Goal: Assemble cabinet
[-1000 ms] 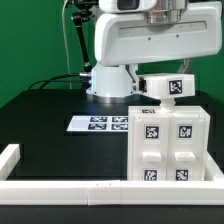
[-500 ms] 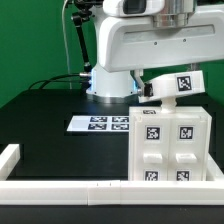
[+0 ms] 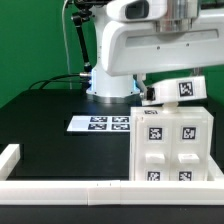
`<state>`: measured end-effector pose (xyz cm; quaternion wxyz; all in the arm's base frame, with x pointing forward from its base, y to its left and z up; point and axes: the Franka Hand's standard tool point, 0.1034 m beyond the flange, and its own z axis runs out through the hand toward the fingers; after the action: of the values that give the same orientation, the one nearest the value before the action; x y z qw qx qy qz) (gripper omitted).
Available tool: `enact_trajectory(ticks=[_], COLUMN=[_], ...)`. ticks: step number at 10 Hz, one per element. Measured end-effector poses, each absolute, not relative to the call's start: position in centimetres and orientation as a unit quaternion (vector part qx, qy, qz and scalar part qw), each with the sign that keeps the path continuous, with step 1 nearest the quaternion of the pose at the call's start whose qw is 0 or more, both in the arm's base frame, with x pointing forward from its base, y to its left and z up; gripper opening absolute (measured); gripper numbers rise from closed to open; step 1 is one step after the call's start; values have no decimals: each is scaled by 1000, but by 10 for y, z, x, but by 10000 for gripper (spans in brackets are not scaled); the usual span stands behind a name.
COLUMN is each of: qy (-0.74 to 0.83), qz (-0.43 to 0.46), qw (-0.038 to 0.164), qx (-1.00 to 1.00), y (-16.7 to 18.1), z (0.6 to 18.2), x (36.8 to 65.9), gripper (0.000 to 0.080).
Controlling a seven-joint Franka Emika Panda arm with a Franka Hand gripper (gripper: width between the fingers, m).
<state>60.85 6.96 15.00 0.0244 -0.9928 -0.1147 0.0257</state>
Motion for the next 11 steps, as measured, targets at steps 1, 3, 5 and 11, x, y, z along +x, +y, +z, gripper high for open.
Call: enact_trajectory(ticks=[1, 3, 5, 11], qy=[-114, -114, -114, -116], qz=[24, 18, 19, -29], qw=[24, 24, 24, 20], qx=[-993, -993, -993, -993], y=[69, 70, 69, 68], z=[150, 150, 149, 163], x=[608, 608, 608, 615], gripper=[561, 561, 567, 797])
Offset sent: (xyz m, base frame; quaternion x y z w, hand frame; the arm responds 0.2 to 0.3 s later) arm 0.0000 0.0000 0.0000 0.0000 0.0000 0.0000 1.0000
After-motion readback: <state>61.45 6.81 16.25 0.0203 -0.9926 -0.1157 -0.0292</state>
